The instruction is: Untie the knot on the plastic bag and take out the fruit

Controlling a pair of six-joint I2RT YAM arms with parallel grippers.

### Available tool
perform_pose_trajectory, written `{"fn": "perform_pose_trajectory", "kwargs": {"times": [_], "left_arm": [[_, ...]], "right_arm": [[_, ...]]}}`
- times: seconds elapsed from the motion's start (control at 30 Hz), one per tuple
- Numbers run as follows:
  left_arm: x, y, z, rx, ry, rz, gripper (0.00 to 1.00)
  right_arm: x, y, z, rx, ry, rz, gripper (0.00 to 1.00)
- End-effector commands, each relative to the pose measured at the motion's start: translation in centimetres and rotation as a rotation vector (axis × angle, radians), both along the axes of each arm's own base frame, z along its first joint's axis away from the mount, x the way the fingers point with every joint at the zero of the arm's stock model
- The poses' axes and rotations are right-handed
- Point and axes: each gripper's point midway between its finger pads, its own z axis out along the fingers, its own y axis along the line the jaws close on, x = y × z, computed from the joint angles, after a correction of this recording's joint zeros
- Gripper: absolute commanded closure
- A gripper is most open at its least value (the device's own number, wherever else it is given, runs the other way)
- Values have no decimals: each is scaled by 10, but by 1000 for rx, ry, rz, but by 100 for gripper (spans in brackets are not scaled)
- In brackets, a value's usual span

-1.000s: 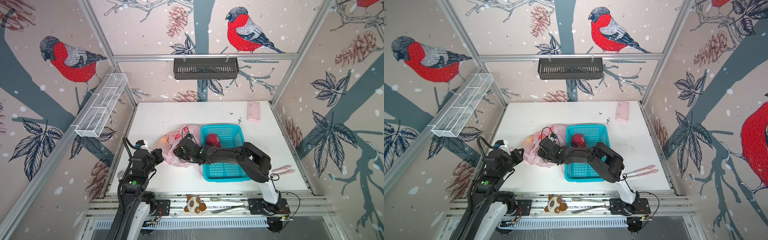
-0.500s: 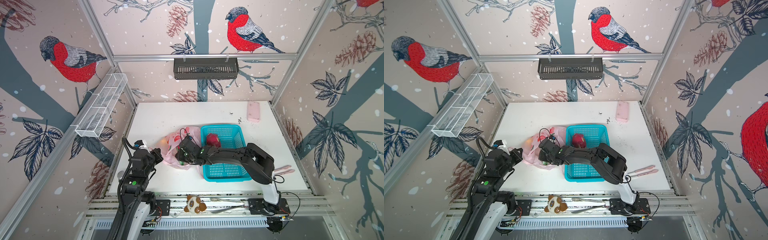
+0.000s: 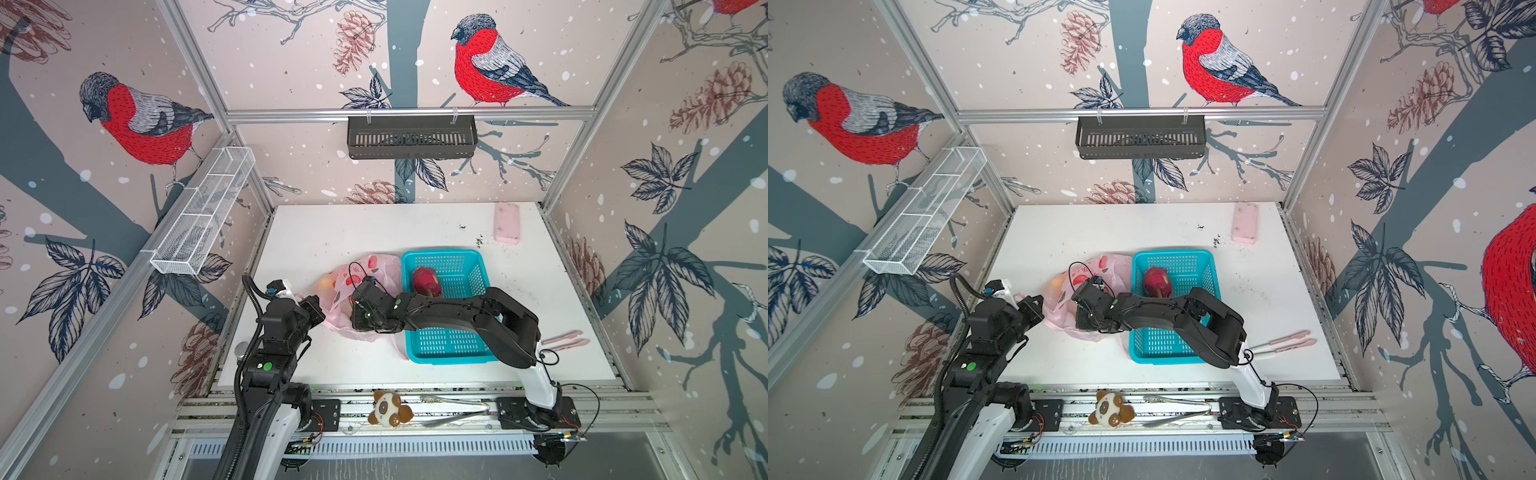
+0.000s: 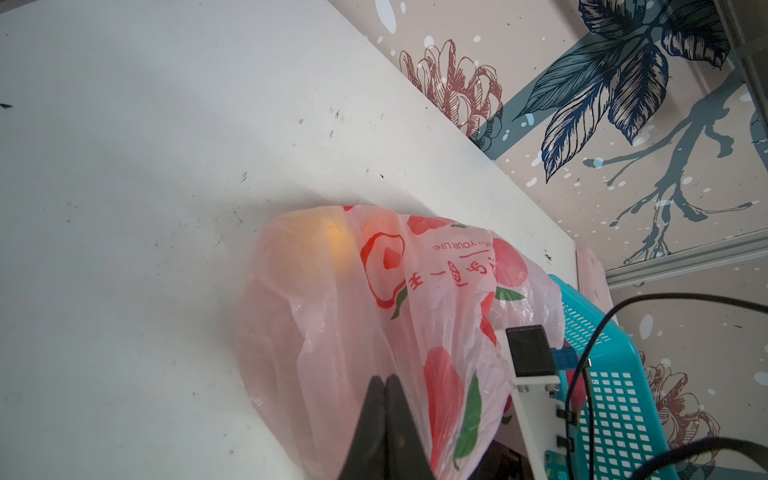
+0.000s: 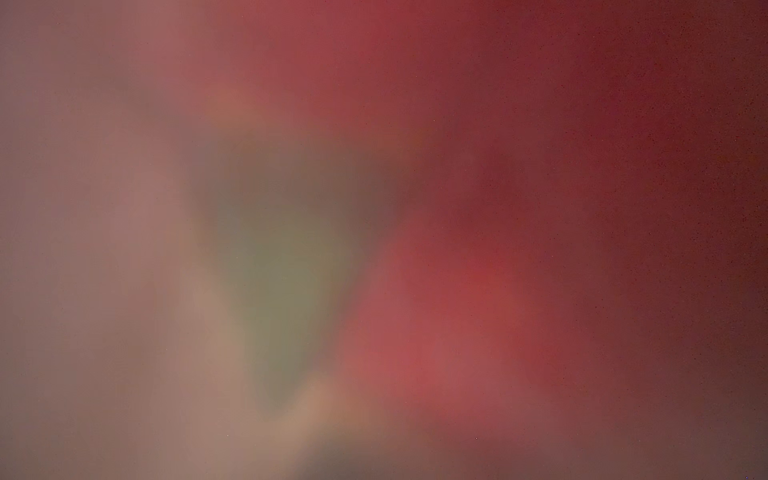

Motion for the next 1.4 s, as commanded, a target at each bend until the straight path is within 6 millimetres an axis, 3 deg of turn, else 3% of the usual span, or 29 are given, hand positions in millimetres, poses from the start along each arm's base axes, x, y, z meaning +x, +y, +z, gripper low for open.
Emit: {"fn": "perform_pose_trajectory", "kwargs": {"times": [0.0,0.47,0.8,1.1,1.37], "left_arm": [[4,2,14,5,-50,11,100],[1,0,21,29,-77,-17,100],[0,-1,23,26,-88,-23,100],[1,-7,27,14,-98,-58,100],[2,-17,34,7,-129,-119,100]], "right_arm": [[0,-10,-5,-52,-10,-6,73],[1,-18,15,-77,-79,-37,37],[-2,-24,28,-110,-112,-57,27],[-5,-48,37,-177,-128,-141,17],[9,-43,49,-145,-162,-190,15]]}}
